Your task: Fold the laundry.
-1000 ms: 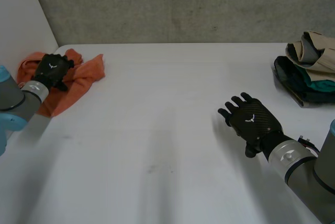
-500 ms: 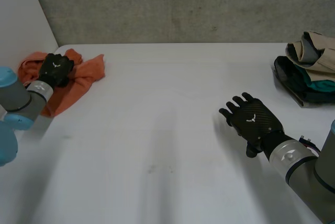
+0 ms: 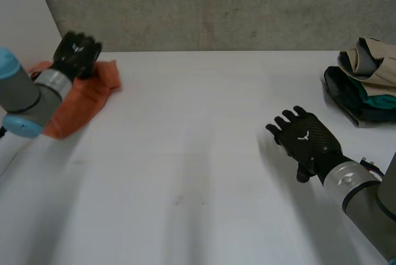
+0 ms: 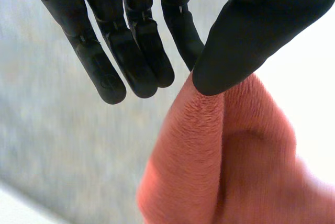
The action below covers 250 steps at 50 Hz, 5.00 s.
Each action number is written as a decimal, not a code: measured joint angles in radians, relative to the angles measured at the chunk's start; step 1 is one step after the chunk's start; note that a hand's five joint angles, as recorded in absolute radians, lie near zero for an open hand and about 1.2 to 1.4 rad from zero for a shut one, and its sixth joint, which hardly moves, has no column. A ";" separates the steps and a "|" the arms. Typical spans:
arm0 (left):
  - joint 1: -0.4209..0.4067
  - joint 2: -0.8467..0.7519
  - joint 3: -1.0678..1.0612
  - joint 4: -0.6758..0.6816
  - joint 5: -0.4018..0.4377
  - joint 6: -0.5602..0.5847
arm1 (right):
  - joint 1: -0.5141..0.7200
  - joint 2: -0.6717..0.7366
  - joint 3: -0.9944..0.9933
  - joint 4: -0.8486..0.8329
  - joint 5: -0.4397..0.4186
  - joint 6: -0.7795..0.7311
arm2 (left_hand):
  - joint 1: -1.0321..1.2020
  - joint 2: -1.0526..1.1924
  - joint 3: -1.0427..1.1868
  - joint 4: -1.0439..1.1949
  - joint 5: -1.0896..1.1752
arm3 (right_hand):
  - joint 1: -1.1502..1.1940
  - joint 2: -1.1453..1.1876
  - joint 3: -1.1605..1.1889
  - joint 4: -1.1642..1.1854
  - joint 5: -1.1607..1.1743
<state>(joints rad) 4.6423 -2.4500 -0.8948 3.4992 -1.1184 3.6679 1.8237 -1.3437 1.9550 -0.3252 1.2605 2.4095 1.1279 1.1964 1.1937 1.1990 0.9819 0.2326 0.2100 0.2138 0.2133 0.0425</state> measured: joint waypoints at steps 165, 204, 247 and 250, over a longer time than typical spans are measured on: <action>-0.063 -0.004 -0.203 -0.212 -0.011 0.085 | 0.490 0.310 -0.295 0.120 0.340 0.722 | -0.309 -0.402 -0.402 -0.405 -0.368 | 0.207 0.218 0.226 0.226 0.227; -0.348 0.869 -0.801 -0.261 -0.150 -0.246 | 0.151 -0.025 -0.579 0.361 0.318 -0.144 | 0.022 0.001 0.000 0.001 -0.006 | 0.859 0.974 0.981 0.987 0.965; -0.373 0.590 -0.518 0.181 -0.432 -0.005 | 0.104 0.238 -0.757 -0.122 0.165 -0.067 | 0.022 0.003 0.002 0.002 -0.006 | 0.859 0.975 0.982 0.990 0.972; -0.370 0.594 -0.644 0.161 -0.429 -0.005 | 0.088 0.233 -0.676 -0.043 0.122 -0.060 | 0.022 0.003 0.002 0.002 -0.006 | 0.859 0.975 0.982 0.990 0.972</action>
<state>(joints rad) 4.2720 -1.8562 -1.5385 3.6600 -1.5470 3.6627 1.9115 -1.1103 1.2794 -0.3681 1.3824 2.3499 1.1497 1.1992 1.1961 1.2008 0.9760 1.0913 1.1850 1.1962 1.2036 1.0149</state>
